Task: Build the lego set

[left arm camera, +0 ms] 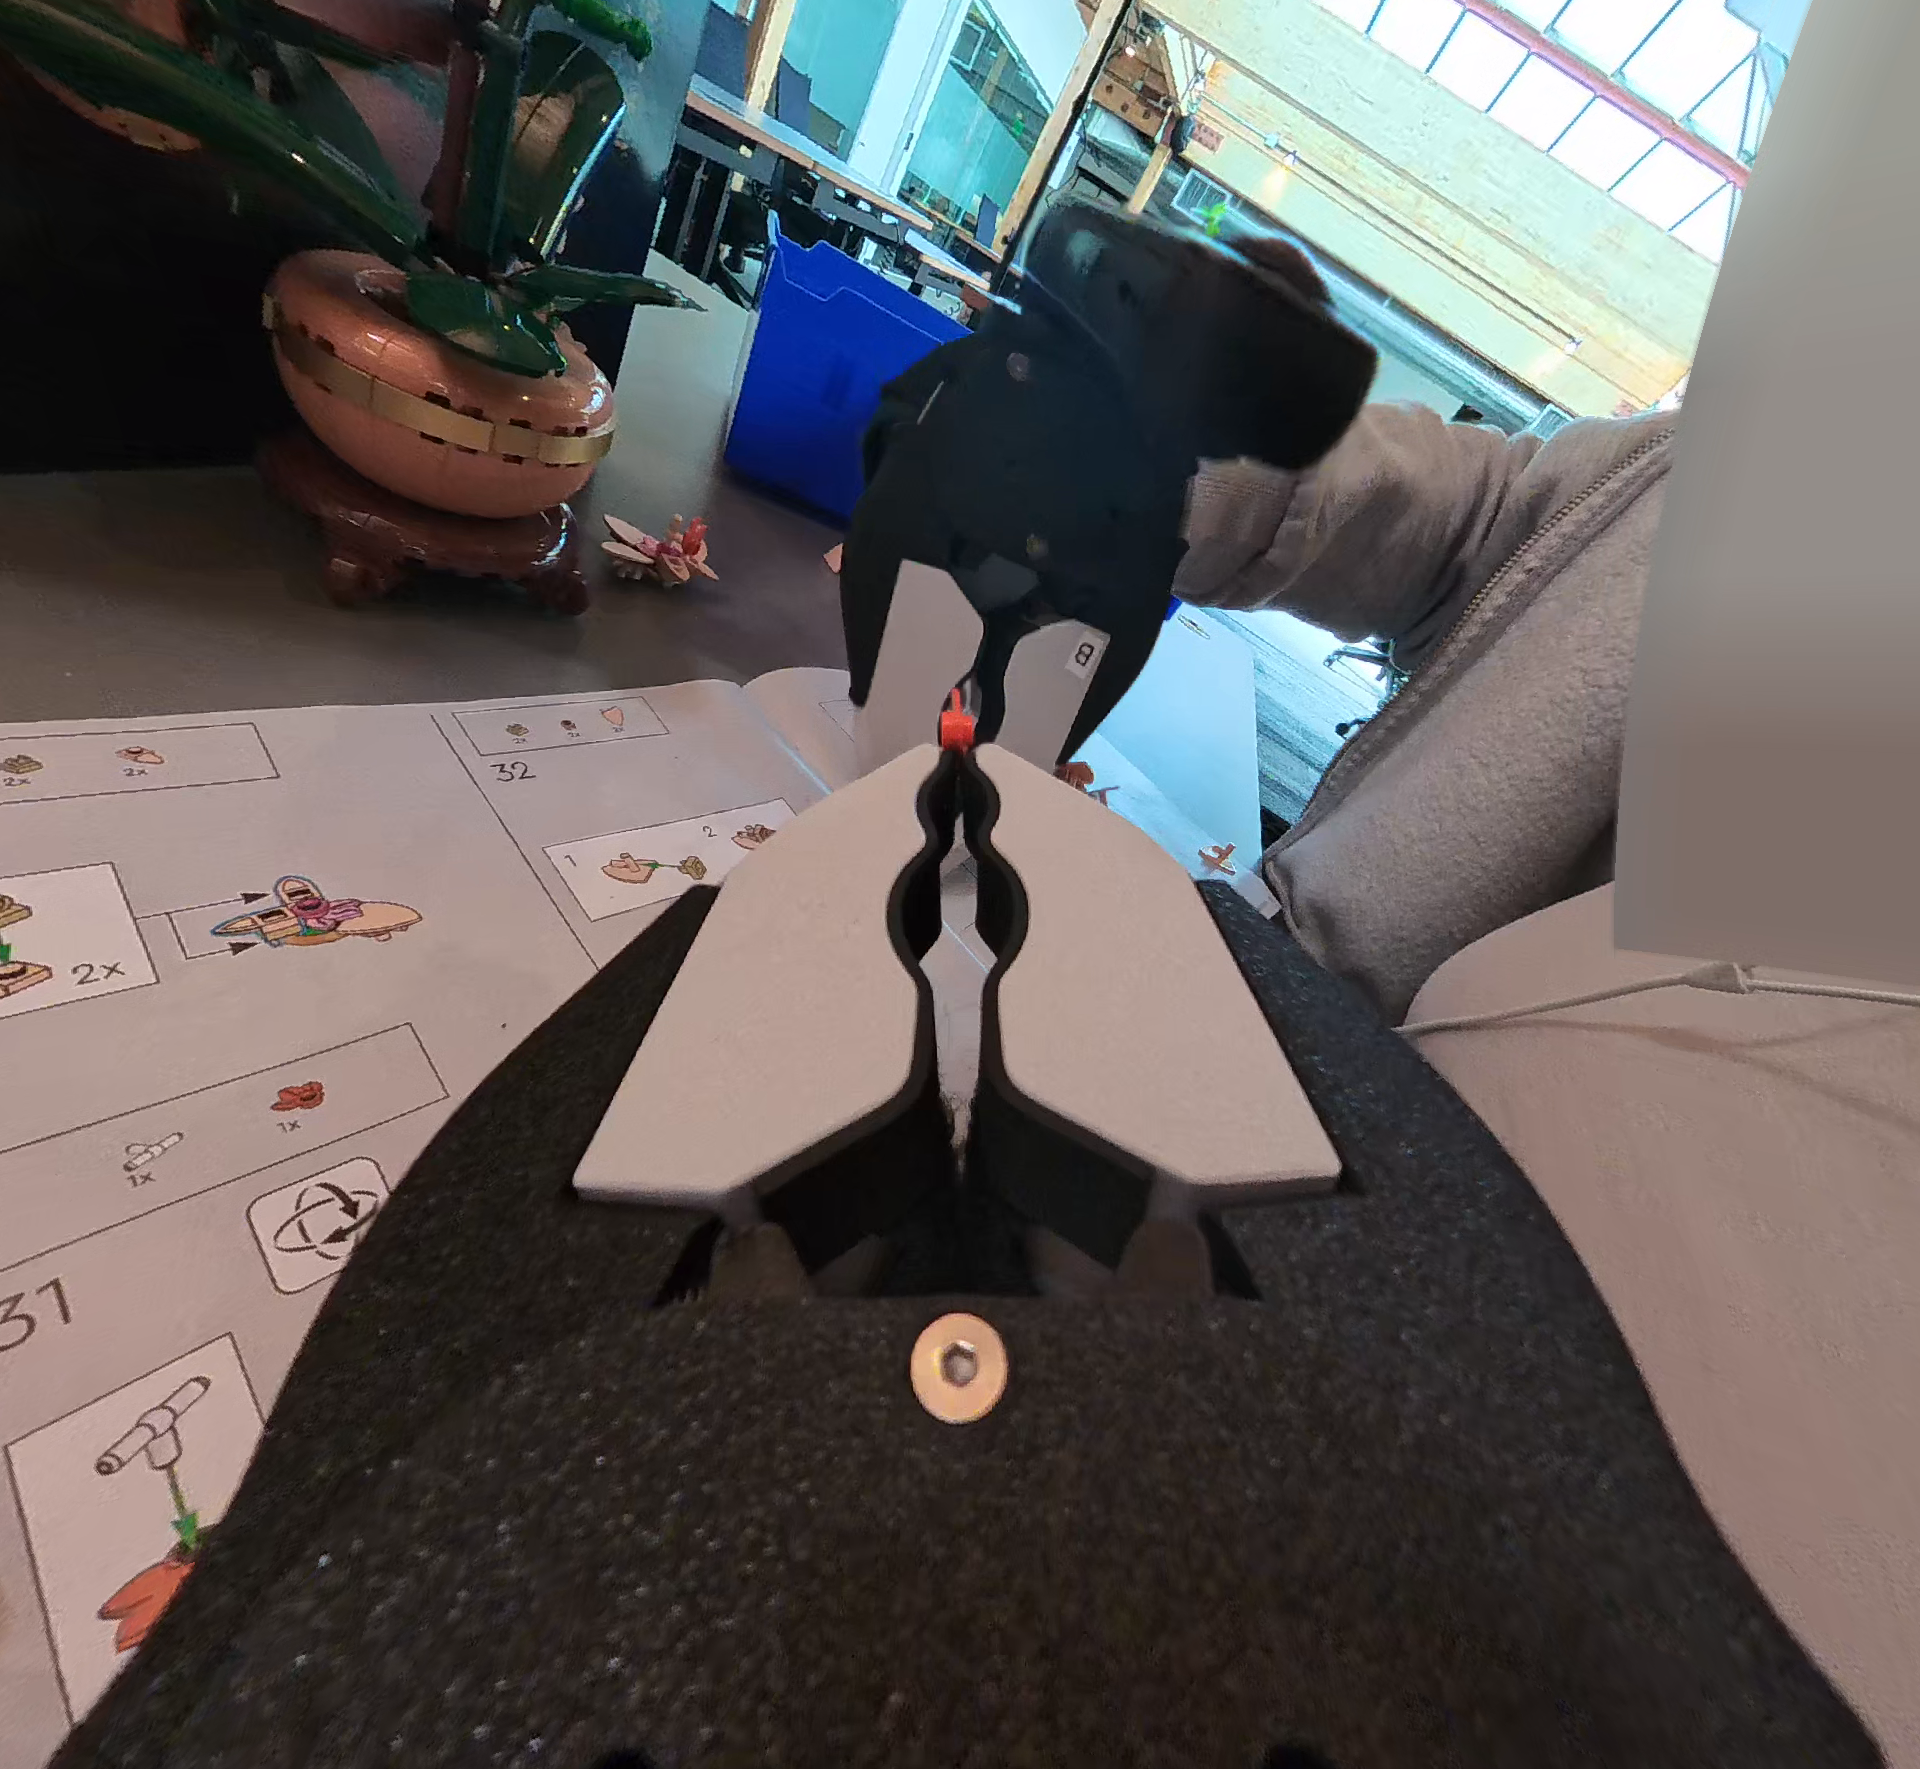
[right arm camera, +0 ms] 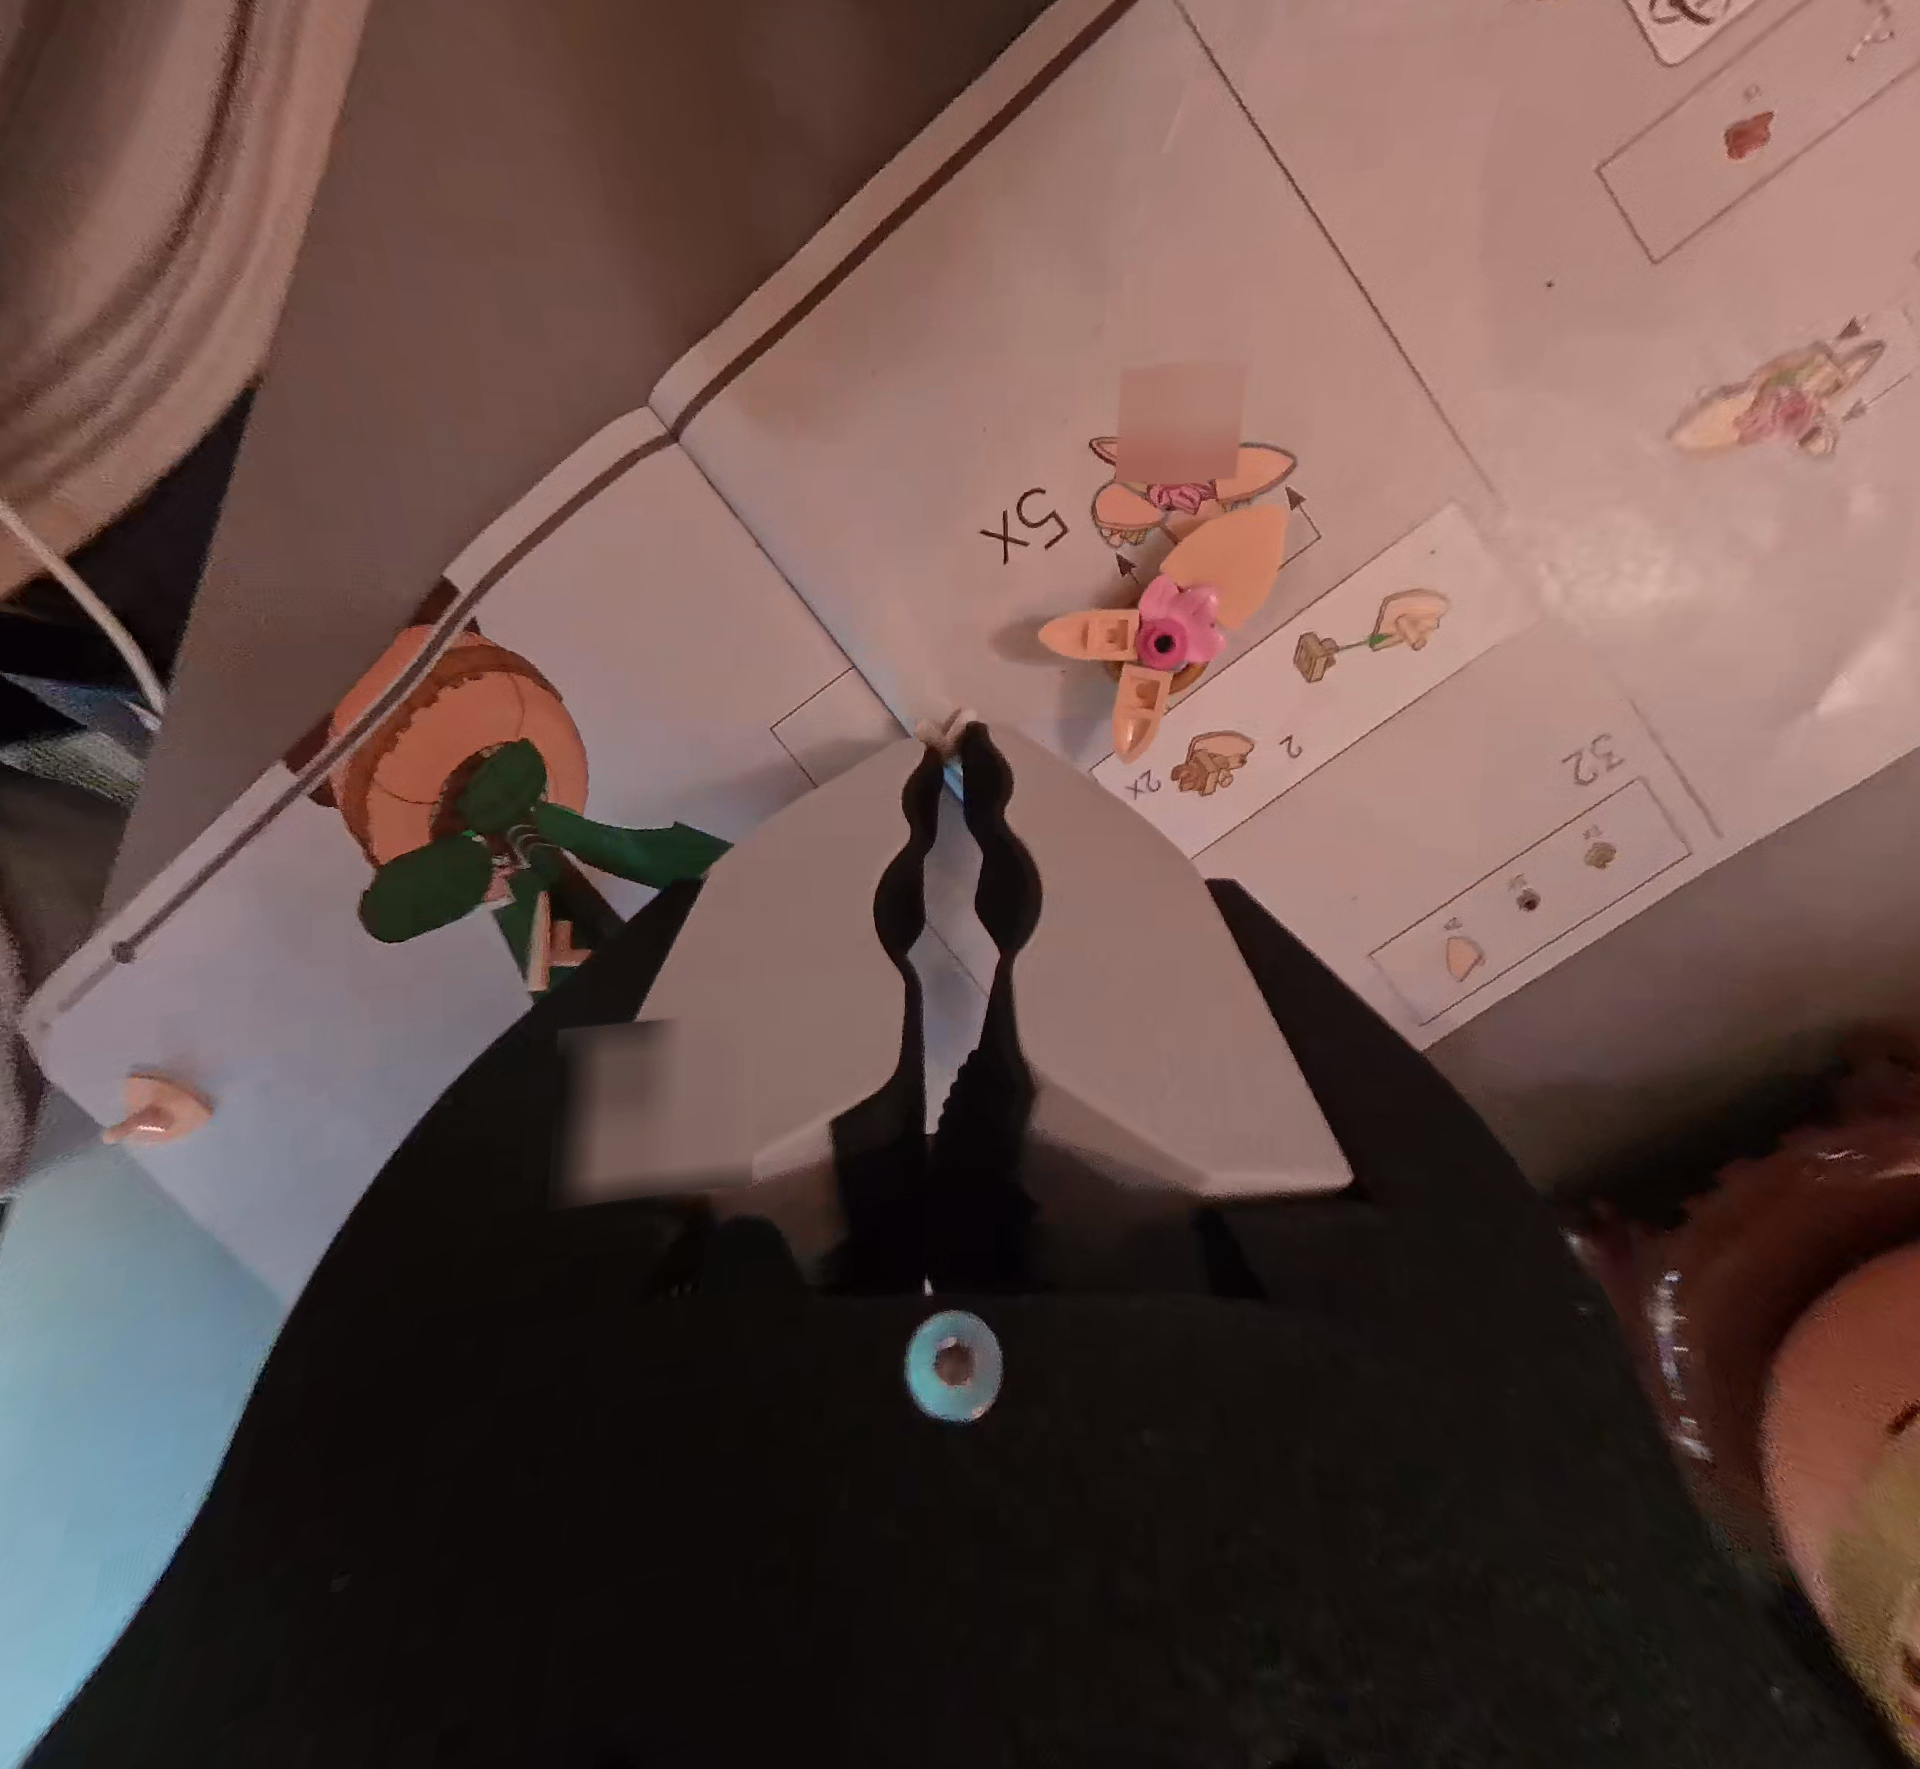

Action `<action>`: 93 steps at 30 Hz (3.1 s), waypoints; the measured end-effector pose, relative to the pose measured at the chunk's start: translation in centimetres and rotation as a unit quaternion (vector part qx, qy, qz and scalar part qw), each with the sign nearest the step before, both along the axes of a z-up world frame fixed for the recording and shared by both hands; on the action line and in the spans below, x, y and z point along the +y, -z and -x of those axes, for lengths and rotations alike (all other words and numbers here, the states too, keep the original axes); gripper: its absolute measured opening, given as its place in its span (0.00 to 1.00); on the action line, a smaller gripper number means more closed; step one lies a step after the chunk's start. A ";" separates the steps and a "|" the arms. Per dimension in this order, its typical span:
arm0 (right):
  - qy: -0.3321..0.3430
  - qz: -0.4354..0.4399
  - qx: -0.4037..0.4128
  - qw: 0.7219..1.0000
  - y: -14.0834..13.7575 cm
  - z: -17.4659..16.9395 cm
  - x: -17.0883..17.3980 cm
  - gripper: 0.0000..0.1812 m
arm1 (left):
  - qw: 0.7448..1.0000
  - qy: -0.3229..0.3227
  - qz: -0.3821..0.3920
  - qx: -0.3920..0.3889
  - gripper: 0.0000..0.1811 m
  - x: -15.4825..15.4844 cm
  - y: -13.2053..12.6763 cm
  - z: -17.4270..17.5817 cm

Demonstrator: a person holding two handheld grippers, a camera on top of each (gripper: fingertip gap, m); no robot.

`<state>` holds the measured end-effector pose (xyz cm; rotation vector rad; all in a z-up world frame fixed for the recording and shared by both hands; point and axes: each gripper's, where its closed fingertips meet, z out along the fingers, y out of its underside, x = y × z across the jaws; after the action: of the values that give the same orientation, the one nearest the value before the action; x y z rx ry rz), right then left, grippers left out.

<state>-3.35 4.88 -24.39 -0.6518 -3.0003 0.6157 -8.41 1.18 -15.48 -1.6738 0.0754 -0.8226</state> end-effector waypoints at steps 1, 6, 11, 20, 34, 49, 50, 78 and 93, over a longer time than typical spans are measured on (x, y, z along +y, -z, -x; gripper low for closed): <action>0.013 0.018 -0.008 1.000 -0.1 -0.2 0.0 0.02 | 1.000 0.000 0.002 0.000 0.00 0.0 0.1 0.0; 0.084 0.097 0.001 0.992 -1.4 -0.3 0.0 0.02 | 1.000 -0.003 0.010 0.007 0.00 0.2 0.5 -0.2; 0.172 0.184 0.120 0.960 -6.4 1.9 -0.1 0.02 | 0.999 -0.031 0.026 0.021 0.00 0.6 0.9 0.2; 0.281 0.215 0.177 0.919 -9.0 3.7 -3.1 0.01 | 0.978 -0.116 0.022 0.172 0.00 1.3 1.6 0.4; 0.428 0.315 0.202 0.822 -7.5 4.2 -2.7 0.01 | 0.907 -0.198 -0.026 0.371 0.00 2.1 1.9 0.2; 0.430 0.256 0.255 0.827 -6.9 4.1 -2.5 0.01 | 0.895 -0.198 -0.020 0.399 0.00 2.2 2.3 -0.4; 0.426 0.244 0.265 0.830 -6.9 4.1 -2.5 0.01 | 0.895 -0.200 -0.018 0.398 0.00 2.2 2.3 -0.3; 0.327 0.039 0.387 0.861 -7.3 3.0 -2.0 0.01 | 0.888 -0.150 -0.044 0.432 0.00 2.1 2.5 -2.2; 0.257 0.103 0.341 0.898 -6.6 1.8 -3.7 0.01 | 0.847 -0.012 -0.096 0.522 0.00 1.0 4.5 -6.3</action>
<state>-5.12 1.14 -17.80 -0.9448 -2.0244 0.8899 -2.08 2.20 -19.94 -1.7413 0.8563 0.2049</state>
